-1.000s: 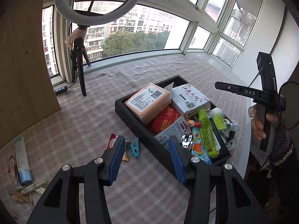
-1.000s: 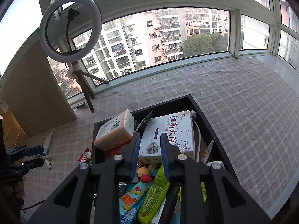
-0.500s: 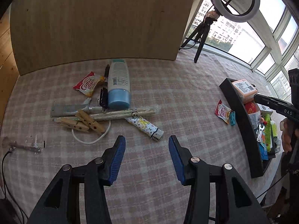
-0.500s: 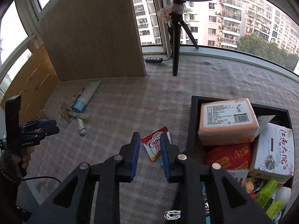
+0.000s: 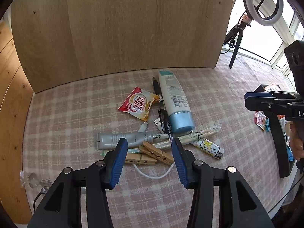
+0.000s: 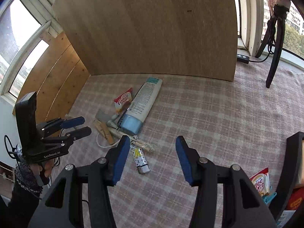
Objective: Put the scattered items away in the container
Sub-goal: 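Grasp a Coffee-mate sachet with left tool while right tool grasps the white lotion tube, then carry sachet and lotion tube over the black tray and release them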
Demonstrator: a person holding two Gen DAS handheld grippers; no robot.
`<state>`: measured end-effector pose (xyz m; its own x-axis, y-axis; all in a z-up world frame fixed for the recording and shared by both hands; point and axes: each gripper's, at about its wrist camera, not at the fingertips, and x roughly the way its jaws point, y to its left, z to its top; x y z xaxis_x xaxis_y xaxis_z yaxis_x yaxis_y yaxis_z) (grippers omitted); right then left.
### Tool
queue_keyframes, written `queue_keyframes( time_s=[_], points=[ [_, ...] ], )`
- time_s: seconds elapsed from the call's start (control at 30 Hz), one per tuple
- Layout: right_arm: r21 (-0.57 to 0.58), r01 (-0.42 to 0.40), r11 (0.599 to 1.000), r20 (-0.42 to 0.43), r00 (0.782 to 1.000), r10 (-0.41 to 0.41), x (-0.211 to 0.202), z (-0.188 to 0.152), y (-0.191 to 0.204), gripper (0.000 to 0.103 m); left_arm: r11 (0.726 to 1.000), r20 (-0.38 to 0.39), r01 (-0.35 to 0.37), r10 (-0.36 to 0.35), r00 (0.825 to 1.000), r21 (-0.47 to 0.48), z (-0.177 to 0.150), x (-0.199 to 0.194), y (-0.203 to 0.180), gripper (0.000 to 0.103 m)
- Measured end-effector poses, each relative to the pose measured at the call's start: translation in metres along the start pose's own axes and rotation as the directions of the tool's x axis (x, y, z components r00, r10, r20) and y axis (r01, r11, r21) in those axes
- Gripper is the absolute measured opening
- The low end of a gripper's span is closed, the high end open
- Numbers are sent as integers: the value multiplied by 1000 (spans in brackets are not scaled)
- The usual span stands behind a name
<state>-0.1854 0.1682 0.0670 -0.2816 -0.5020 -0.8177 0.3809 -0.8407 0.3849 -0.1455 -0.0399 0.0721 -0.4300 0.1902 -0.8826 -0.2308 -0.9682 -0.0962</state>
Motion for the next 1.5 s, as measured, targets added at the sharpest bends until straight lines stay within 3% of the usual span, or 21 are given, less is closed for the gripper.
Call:
queue_keyframes(
  time_s=[0.2,0.47,0.6,0.77,0.87,1.07,1.13,1.2,1.5],
  points=[
    [17,44,999,-72,997,-43,65,33,21,50,992,-47,2,4,999,123,30,40,-1,44],
    [39,101,994,-146,985,-94,117,54,25,50,987,-99,29,-14,995,156,43,77,4,37],
    [45,102,994,-179,980,-93,132,56,26,55,987,-102,47,-31,994,155,46,83,4,37],
    [9,103,995,-171,980,-100,135,57,31,56,986,-113,24,-5,994,165,46,93,1,37],
    [-44,105,994,-176,978,-111,133,55,31,51,983,-104,3,16,994,182,48,96,-1,38],
    [-19,137,990,-174,975,-138,123,59,8,48,982,-89,-2,19,996,187,48,97,-3,38],
    [-23,142,990,-167,975,-144,123,59,8,48,981,-82,-10,27,996,195,49,98,-10,33],
    [-45,150,988,-165,974,-156,123,58,12,46,979,-77,9,7,997,203,51,97,-17,11],
    [57,78,995,-96,993,-72,87,52,-12,45,990,-6,63,-62,998,122,50,70,-13,3]
  ],
)
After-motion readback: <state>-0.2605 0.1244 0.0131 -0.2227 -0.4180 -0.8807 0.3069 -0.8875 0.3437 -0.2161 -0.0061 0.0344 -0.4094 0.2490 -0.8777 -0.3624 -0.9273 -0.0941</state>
